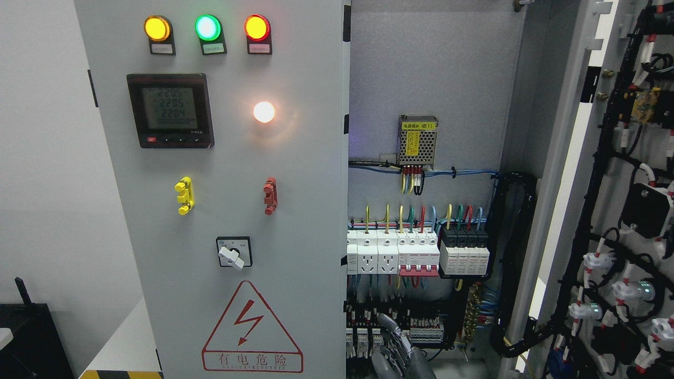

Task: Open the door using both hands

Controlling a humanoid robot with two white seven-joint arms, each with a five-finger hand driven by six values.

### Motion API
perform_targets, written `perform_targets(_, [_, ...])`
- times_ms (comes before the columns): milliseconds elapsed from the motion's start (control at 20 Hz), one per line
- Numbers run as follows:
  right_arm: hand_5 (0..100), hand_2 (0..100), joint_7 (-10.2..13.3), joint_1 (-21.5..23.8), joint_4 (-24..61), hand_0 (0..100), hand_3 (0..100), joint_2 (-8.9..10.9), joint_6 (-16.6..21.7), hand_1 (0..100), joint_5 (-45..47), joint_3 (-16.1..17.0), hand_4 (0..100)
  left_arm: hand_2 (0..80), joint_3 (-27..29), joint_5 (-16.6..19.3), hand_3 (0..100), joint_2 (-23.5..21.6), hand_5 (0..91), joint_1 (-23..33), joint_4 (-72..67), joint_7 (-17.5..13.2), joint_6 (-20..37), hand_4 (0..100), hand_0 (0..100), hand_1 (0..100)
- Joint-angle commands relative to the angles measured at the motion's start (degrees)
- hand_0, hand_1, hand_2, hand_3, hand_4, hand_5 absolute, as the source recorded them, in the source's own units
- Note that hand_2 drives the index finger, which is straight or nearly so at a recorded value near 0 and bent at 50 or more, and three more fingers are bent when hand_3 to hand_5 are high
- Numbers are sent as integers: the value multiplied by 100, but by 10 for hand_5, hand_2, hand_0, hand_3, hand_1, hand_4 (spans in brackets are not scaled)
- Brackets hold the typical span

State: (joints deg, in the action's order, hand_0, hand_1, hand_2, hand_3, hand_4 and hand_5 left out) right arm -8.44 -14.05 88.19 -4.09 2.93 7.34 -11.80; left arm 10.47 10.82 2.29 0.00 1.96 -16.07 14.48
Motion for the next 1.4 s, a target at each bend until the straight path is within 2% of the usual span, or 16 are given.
perform_targets(0, [0,0,-9,-265,-258,120,0,-31,5,389,5,-7,0,0,-2,-1,0,0,0,158,6,-1,2,0,120,389])
perform_targets(851, [0,0,-9,-581,-460,120,0,-31,-118,389,5,-253,0,0,-2,-1,0,0,0,158,6,-1,2,0,120,389])
perform_targets(1352, [0,0,-44,-766,-566,120,0,-22,-126,389,5,-271,0,0,-1,-1,0,0,0,149,6,-1,2,0,120,389])
